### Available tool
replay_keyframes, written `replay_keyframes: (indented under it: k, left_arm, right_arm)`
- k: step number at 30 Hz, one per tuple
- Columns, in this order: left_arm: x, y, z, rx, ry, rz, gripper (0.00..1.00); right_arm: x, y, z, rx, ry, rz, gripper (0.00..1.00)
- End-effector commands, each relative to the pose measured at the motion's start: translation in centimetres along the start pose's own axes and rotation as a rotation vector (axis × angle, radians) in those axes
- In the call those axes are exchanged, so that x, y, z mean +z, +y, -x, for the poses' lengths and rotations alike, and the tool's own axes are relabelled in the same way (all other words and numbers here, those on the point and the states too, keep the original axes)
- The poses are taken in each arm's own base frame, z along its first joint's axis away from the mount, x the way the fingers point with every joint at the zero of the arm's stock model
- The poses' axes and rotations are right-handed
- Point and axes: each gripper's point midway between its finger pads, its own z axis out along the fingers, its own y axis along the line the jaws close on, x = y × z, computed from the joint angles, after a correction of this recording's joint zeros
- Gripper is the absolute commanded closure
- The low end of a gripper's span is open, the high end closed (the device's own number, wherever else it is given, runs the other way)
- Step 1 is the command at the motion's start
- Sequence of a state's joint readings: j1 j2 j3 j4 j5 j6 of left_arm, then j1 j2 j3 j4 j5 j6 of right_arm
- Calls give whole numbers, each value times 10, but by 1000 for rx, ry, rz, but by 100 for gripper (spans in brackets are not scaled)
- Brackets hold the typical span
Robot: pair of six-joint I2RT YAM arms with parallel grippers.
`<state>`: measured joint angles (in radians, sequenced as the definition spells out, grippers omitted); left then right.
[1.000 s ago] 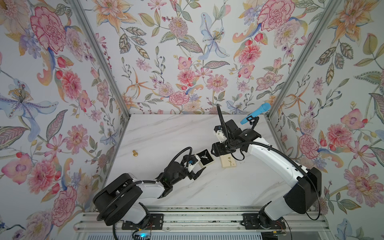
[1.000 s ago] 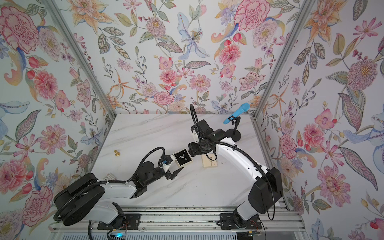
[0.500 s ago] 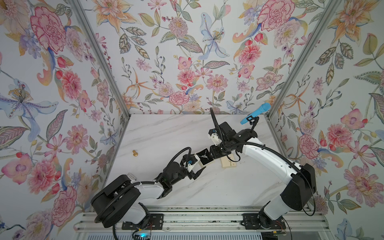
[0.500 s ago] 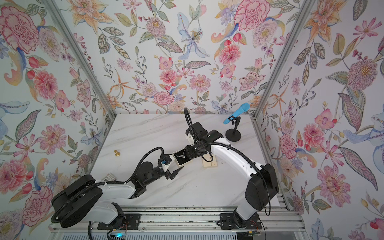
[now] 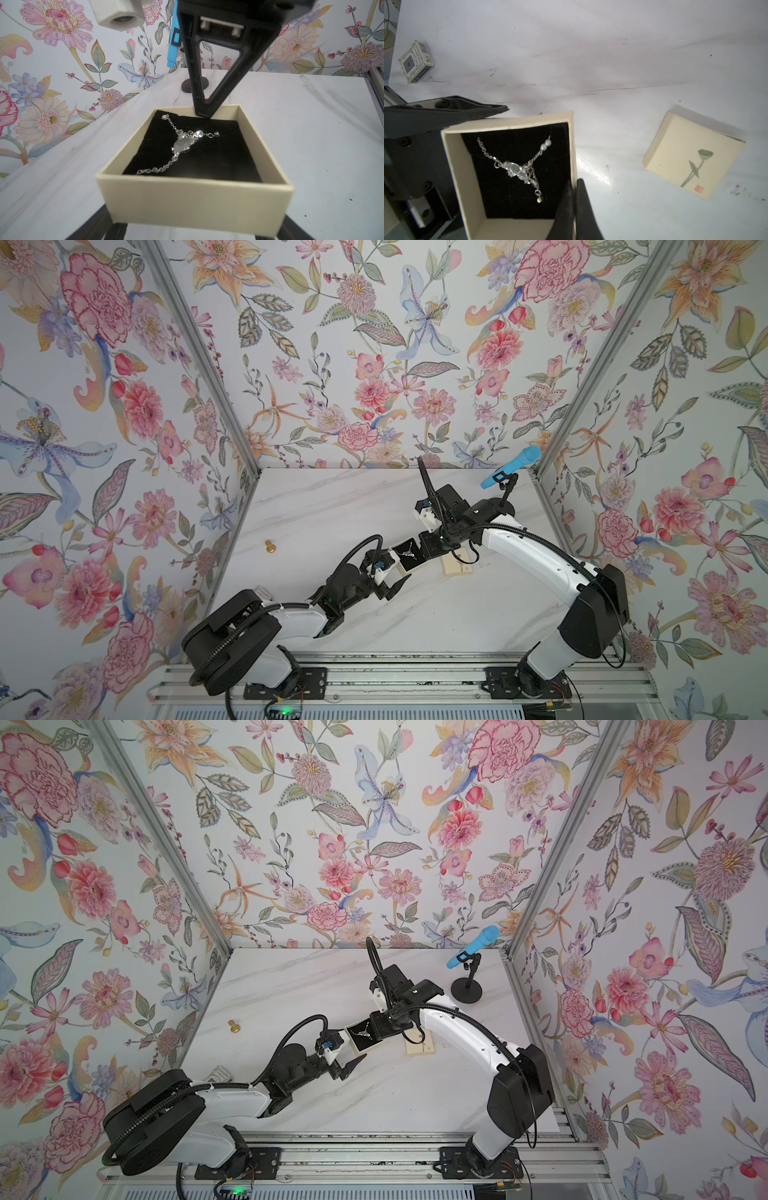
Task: Take the necklace out of the lift-off lid jewelry box
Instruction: Place the jewelry box at the center of the board.
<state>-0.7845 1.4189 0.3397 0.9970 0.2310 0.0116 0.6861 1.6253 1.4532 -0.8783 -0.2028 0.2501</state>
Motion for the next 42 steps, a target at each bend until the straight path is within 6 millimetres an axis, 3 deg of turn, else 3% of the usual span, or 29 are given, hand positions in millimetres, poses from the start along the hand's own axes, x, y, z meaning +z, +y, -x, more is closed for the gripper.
replay_keyframes:
  k: [1, 6, 12, 15, 18, 23, 29, 33, 41, 42]
  left_arm:
    - [0, 11, 6, -1, -8, 48, 10]
    - [-4, 21, -14, -53, 75, 117, 0]
    - [-8, 28, -31, -138, 161, 170, 0]
    - [-9, 30, -38, -199, 204, 185, 0]
    - [-11, 30, -42, -244, 251, 190, 0]
    - [-16, 33, -40, -302, 288, 218, 1]
    - [-10, 41, -34, -402, 328, 260, 13]
    - [5, 41, -42, -476, 410, 267, 28]
    - [35, 33, -62, -553, 467, 223, 47]
    - [37, 32, -73, -562, 493, 228, 49]
  right_arm:
    - [1, 4, 6, 12, -1, 29, 100]
    - [6, -7, 11, 41, -8, 6, 100]
    - [23, -17, 18, 63, -20, -31, 100]
    - [38, -26, 20, 79, -16, -62, 100]
    - [56, -48, 23, 134, -20, -100, 100]
    - [87, -60, 24, 165, -15, -137, 100]
    - [114, -66, 17, 166, 15, -176, 100]
    - [124, -69, 11, 172, 38, -179, 99]
    - [126, -69, 6, 162, 42, -166, 86]
    - [125, -68, 5, 159, 42, -166, 84]
